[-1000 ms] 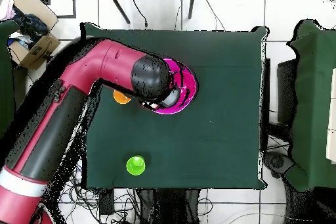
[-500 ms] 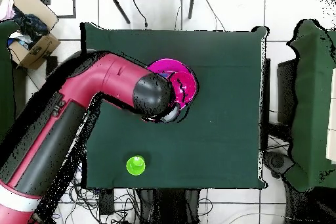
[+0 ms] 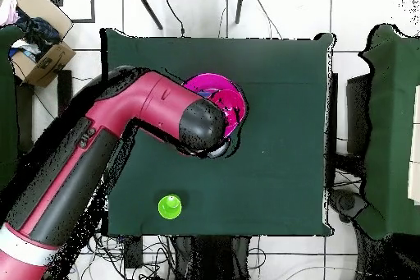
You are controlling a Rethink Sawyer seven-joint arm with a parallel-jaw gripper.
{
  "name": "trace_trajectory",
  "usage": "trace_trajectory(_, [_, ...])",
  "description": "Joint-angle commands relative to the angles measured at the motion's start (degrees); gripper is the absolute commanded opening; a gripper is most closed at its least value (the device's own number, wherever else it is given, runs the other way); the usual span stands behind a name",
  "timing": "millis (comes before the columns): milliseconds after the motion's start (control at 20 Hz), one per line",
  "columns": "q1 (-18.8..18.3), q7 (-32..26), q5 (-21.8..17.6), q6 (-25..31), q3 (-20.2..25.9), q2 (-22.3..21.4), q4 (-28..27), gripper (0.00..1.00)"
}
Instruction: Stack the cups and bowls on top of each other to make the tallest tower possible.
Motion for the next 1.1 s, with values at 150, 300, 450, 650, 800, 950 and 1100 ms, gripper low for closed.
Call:
trace_trajectory(150, [-1.0, -0.8, 4.9, 8.7, 9.8, 3.0, 2.7, 1.0])
trace_trajectory(300, [-1.7, -2.6, 5.7, 6.0, 11.7, 1.2, 3.9, 1.0])
trace_trajectory(450, [-1.3, -4.8, 6.6, 5.8, 12.5, 0.5, 5.5, 1.0])
trace_trajectory(650, [-0.8, -9.6, 7.9, 7.3, 13.9, 0.5, 7.0, 1.0])
trace_trajectory(800, [-0.5, -11.9, 8.2, 8.4, 14.7, 1.0, 8.2, 1.0])
trace_trajectory(950, [-0.1, -14.5, 8.6, 9.8, 15.5, 1.7, 9.4, 1.0])
trace_trajectory(1100, [0.2, -16.7, 8.9, 10.9, 16.4, 2.0, 10.8, 1.0])
